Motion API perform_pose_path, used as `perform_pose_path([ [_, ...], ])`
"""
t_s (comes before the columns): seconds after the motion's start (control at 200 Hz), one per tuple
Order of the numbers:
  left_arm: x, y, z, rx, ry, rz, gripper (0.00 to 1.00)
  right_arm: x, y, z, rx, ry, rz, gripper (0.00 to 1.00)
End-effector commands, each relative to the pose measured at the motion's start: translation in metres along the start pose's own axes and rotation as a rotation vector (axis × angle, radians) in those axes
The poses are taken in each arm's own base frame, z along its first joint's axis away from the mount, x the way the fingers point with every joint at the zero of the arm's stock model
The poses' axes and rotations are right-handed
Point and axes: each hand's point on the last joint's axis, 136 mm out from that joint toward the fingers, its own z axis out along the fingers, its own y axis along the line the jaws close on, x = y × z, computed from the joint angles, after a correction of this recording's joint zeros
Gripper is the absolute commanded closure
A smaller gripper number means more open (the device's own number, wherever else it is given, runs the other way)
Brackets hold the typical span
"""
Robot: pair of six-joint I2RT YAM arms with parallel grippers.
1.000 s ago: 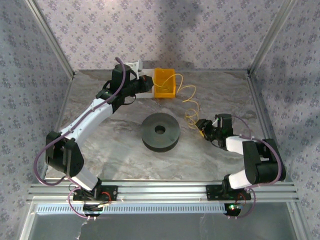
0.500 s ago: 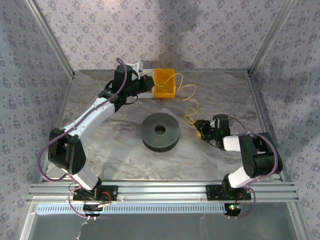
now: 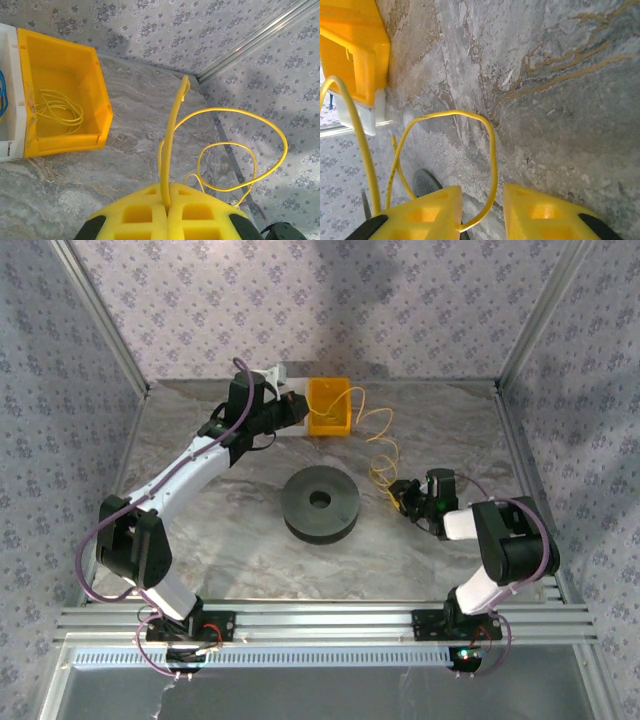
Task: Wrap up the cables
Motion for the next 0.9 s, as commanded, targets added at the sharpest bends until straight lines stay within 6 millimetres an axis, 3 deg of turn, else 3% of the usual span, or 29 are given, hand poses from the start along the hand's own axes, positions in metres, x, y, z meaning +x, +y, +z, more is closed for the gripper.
perform_pose_path([
  [0.0, 0.001, -0.014, 0.0, 0.051, 0.0, 0.008, 1.0, -0.009, 0.01, 0.005, -0.023, -0.034, 0.004, 0.74],
  [0.16, 0.005, -0.014, -0.002, 0.053, 0.011, 0.009, 1.0, -0.017, 0.013, 0.005, -0.031, -0.061, 0.007, 0.83],
  [0.29, 0.008, -0.011, -0.006, 0.04, 0.012, 0.013, 1.0, -0.024, 0.017, 0.002, -0.042, -0.073, -0.001, 1.0],
  [0.555, -0.001, 0.006, -0.028, -0.011, -0.024, 0.013, 1.0, -0.042, 0.019, -0.025, -0.038, -0.101, -0.073, 1.0],
  [0.725, -0.032, 0.042, -0.067, -0.084, -0.114, -0.014, 1.0, -0.057, 0.026, -0.065, 0.031, -0.121, -0.229, 1.0],
  [0.894, -0.071, 0.082, -0.13, -0.196, -0.242, -0.026, 1.0, -0.076, 0.026, -0.112, 0.171, -0.162, -0.379, 1.0],
])
